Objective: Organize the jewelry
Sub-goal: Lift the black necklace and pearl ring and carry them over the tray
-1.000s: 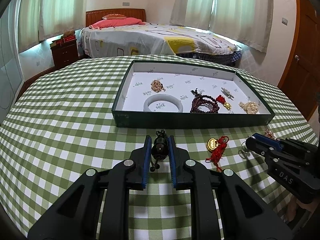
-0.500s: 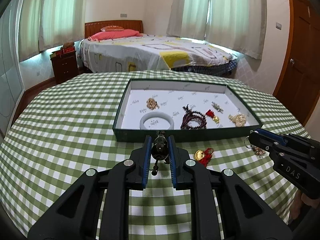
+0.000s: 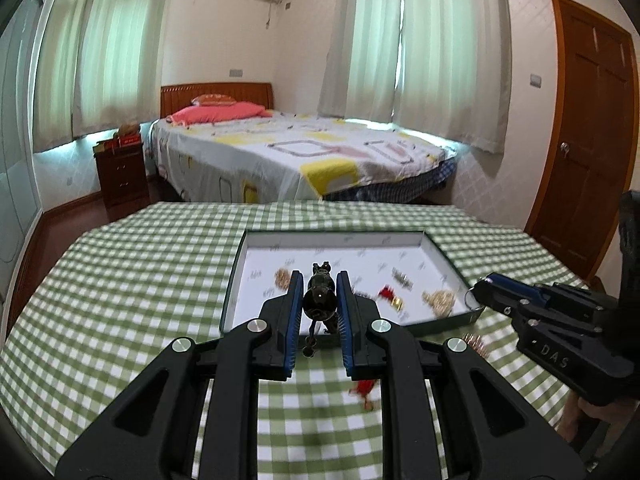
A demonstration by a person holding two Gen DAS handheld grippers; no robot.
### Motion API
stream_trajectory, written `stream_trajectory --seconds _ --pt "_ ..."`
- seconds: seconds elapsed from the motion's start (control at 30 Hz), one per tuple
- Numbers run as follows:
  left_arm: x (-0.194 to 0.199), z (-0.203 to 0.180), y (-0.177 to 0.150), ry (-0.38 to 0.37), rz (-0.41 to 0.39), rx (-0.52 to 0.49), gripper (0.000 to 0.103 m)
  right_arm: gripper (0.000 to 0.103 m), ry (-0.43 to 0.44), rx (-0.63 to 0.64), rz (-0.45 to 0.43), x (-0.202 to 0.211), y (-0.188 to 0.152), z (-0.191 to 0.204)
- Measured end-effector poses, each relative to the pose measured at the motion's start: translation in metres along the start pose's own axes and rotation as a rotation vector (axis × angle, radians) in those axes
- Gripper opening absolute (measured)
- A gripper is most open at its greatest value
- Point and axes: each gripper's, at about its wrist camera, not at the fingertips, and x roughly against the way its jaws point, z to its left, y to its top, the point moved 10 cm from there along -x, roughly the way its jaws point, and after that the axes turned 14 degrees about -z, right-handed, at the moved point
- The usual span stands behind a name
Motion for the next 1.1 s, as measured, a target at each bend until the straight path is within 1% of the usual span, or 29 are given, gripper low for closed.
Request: stream_trajectory --seconds 0.1,0.37,0.5,0.6,0.7,0.77,0.93,1.1 --pt "-0.007 -0.005 0.014 -0.013 -0.021 -0.003 0.017 0.015 -0.004 0.006 -0.024 -0.005 0.014 -0.005" --pt "-0.045 -0.016 0.048 -0.039 -0.075 -0.011 0.017 0.015 -0.020 0.027 -0.088 -0.023 0.052 -0.020" --pt "-0.070 -0.023 0.055 -0.048 -0.081 -0.021 0.017 0.015 -0.032 0.040 -0.099 -0.044 0.064 -0.032" --pt "-0.093 -0.024 0.057 -0.046 -0.076 -0.023 0.017 0.015 -0.042 0.041 -0.089 -0.061 0.065 -0.044" --pt "-0.121 -0.023 0.049 -0.040 -0.047 -0.020 0.017 0.015 -0.051 0.033 -0.068 -0.079 0.059 -0.056" --pt "-0.141 -0.021 0.036 -0.039 -0.006 -0.011 0.017 0.015 -0.059 0.028 -0.048 -0.091 0.052 -0.064" --pt "-0.184 -0.014 -0.007 -0.032 0.124 0.016 0.017 0.015 -0.076 0.004 0.046 -0.127 0.018 -0.086" --pt "-0.210 -0.004 -0.045 -0.013 0.232 0.022 0.017 0.015 -0.078 -0.005 0.135 -0.149 -0.013 -0.095"
